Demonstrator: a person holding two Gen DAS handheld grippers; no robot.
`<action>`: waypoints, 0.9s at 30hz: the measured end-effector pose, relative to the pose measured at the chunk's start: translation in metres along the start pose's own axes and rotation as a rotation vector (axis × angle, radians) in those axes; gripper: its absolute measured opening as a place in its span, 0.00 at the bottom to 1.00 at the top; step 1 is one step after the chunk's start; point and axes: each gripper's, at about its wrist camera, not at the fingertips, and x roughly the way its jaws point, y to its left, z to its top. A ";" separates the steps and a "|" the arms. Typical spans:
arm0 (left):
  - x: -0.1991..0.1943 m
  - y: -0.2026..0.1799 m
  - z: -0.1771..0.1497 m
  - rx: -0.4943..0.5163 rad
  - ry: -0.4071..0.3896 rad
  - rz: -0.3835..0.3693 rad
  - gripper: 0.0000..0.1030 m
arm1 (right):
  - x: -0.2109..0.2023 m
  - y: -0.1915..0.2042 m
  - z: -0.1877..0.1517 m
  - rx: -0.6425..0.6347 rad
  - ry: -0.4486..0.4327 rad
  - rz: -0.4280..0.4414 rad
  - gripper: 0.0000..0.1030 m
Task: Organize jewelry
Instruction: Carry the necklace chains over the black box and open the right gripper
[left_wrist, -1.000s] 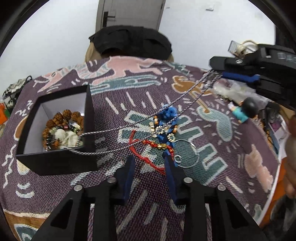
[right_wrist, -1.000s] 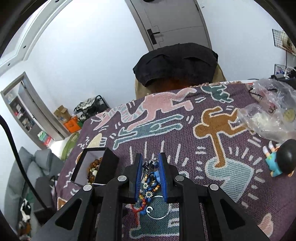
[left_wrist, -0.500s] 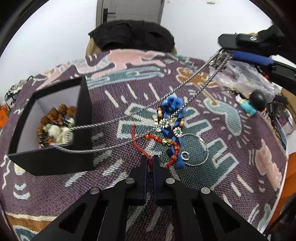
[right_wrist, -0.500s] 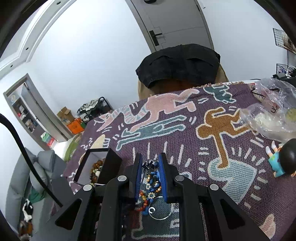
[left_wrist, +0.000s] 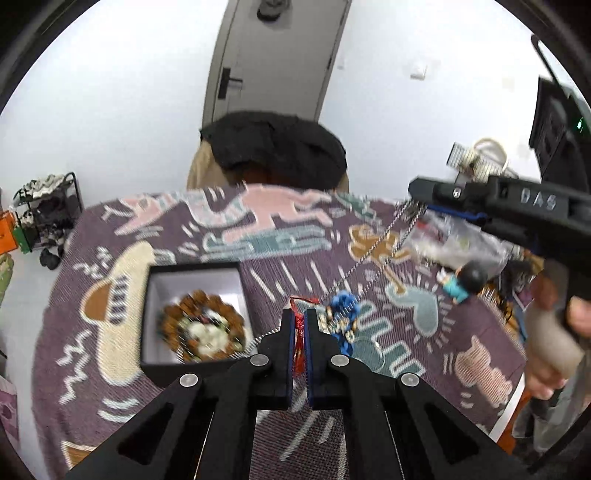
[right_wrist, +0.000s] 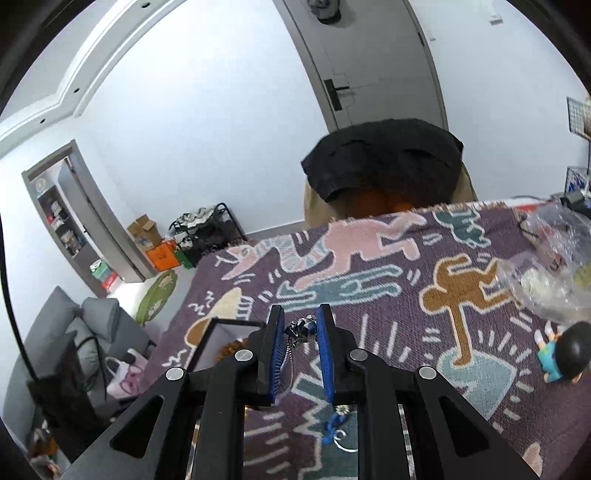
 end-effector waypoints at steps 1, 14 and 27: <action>-0.005 0.003 0.004 -0.004 -0.014 -0.001 0.04 | -0.001 0.004 0.002 -0.008 -0.002 0.002 0.18; 0.003 0.058 0.025 -0.118 -0.034 -0.002 0.04 | 0.000 0.078 0.031 -0.157 -0.030 0.012 0.18; -0.002 0.113 0.009 -0.274 -0.050 -0.006 0.57 | 0.041 0.116 0.026 -0.218 0.037 0.026 0.18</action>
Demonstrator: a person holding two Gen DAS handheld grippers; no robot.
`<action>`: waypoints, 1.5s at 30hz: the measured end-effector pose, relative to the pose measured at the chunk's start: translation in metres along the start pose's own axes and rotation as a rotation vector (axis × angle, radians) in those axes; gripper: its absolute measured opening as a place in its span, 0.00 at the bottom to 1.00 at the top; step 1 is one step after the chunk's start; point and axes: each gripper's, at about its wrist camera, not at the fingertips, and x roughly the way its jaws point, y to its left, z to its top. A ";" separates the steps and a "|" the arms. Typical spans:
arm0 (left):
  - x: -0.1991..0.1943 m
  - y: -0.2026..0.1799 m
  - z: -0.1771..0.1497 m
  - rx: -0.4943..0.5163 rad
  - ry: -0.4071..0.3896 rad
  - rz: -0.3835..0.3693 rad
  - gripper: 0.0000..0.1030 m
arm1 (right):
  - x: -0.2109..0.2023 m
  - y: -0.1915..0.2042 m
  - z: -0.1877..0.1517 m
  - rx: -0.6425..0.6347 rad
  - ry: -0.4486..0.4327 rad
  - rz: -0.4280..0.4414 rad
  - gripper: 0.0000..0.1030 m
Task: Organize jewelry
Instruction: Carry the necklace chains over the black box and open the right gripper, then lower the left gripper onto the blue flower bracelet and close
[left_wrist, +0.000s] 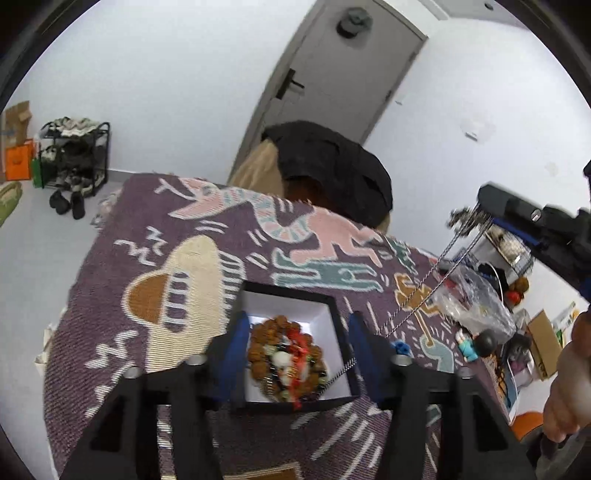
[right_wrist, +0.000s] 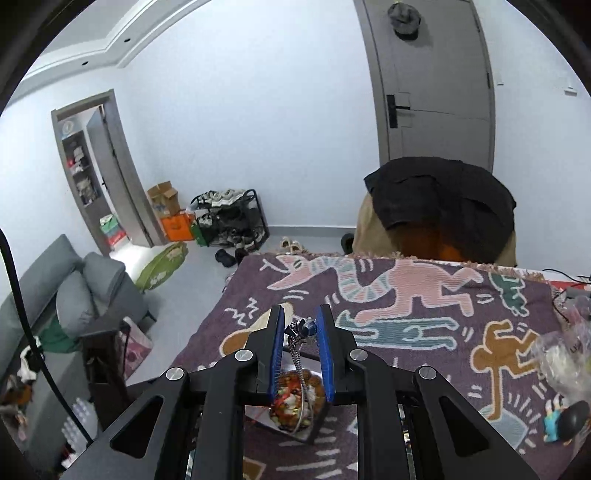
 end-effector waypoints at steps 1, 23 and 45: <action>-0.002 0.003 0.000 -0.003 -0.004 0.006 0.57 | 0.004 0.001 -0.001 -0.001 0.006 0.002 0.18; -0.014 0.024 0.002 -0.022 -0.030 0.069 0.57 | 0.022 -0.027 -0.026 0.093 0.135 0.049 0.63; -0.002 -0.050 -0.006 0.100 0.004 0.029 0.57 | -0.013 -0.131 -0.113 0.293 0.150 -0.063 0.63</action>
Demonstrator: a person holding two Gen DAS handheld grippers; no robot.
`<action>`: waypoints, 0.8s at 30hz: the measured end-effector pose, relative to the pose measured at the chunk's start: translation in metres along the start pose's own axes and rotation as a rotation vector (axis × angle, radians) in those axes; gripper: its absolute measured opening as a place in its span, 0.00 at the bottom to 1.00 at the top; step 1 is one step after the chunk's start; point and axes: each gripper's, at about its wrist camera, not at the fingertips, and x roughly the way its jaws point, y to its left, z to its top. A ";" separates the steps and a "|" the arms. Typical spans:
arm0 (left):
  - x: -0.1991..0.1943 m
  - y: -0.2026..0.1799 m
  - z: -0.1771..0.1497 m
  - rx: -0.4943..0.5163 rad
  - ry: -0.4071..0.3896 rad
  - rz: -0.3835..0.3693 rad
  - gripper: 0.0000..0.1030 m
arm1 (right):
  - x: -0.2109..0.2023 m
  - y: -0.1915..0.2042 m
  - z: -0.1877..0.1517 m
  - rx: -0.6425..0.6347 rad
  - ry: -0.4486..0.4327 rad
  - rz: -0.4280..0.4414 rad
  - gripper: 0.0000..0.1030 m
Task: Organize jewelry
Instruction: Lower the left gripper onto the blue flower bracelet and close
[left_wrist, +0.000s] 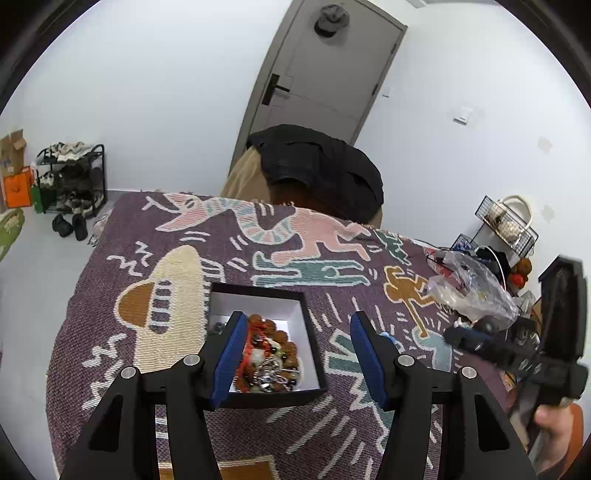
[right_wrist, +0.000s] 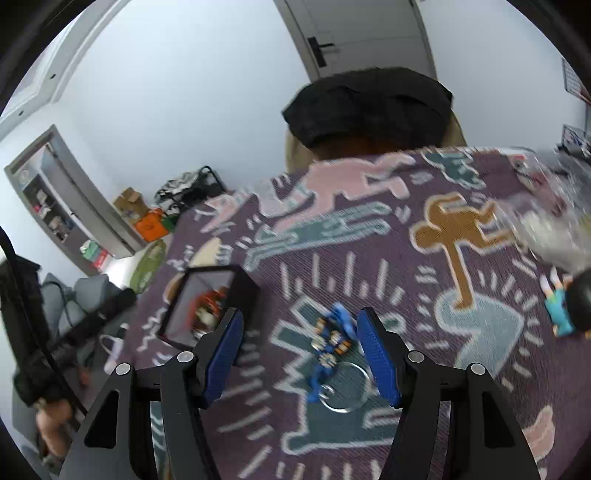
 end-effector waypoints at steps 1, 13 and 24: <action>0.001 -0.004 -0.001 0.006 0.003 0.001 0.58 | 0.003 -0.004 -0.005 0.005 0.007 -0.007 0.63; 0.019 -0.048 -0.011 0.085 0.042 0.000 0.76 | 0.052 -0.030 -0.049 -0.006 0.119 -0.130 0.39; 0.031 -0.067 -0.015 0.113 0.070 -0.001 0.76 | 0.055 -0.046 -0.056 -0.044 0.139 -0.191 0.03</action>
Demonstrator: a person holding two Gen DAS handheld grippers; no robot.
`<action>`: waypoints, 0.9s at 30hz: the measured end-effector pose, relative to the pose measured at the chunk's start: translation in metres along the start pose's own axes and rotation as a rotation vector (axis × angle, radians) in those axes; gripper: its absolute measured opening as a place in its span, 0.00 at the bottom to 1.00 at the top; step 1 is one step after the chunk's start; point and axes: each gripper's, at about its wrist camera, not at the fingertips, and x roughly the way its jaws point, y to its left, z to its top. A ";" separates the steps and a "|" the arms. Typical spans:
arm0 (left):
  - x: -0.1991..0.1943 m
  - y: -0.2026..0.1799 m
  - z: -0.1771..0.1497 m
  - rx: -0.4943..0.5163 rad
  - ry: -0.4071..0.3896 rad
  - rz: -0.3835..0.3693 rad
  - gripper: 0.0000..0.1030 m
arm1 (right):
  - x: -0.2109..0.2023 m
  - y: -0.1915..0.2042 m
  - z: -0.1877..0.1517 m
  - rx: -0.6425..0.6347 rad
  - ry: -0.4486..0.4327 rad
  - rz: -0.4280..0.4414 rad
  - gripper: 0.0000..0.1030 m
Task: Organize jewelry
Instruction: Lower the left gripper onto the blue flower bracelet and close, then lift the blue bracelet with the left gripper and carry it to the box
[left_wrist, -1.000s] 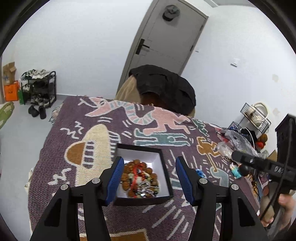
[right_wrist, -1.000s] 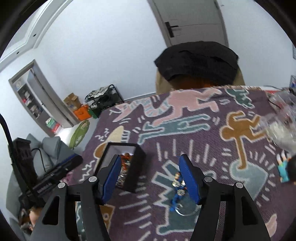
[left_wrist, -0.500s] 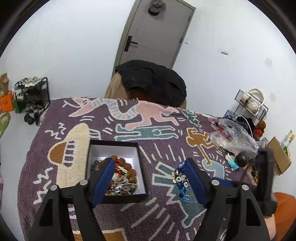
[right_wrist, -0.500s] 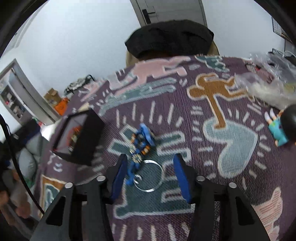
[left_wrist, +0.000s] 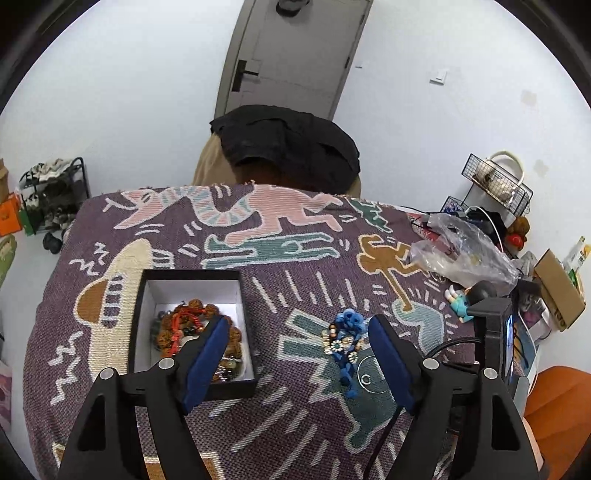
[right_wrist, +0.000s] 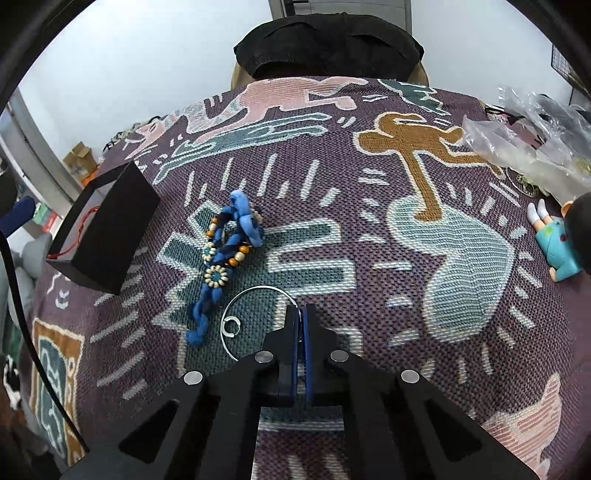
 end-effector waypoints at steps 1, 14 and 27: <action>0.001 -0.002 0.000 0.005 0.002 -0.002 0.76 | -0.002 -0.004 -0.001 0.008 -0.007 -0.006 0.02; 0.047 -0.050 0.003 0.113 0.091 -0.011 0.76 | -0.035 -0.053 -0.010 0.150 -0.135 0.071 0.02; 0.118 -0.070 -0.003 0.158 0.228 0.056 0.76 | -0.060 -0.082 -0.015 0.237 -0.204 0.171 0.02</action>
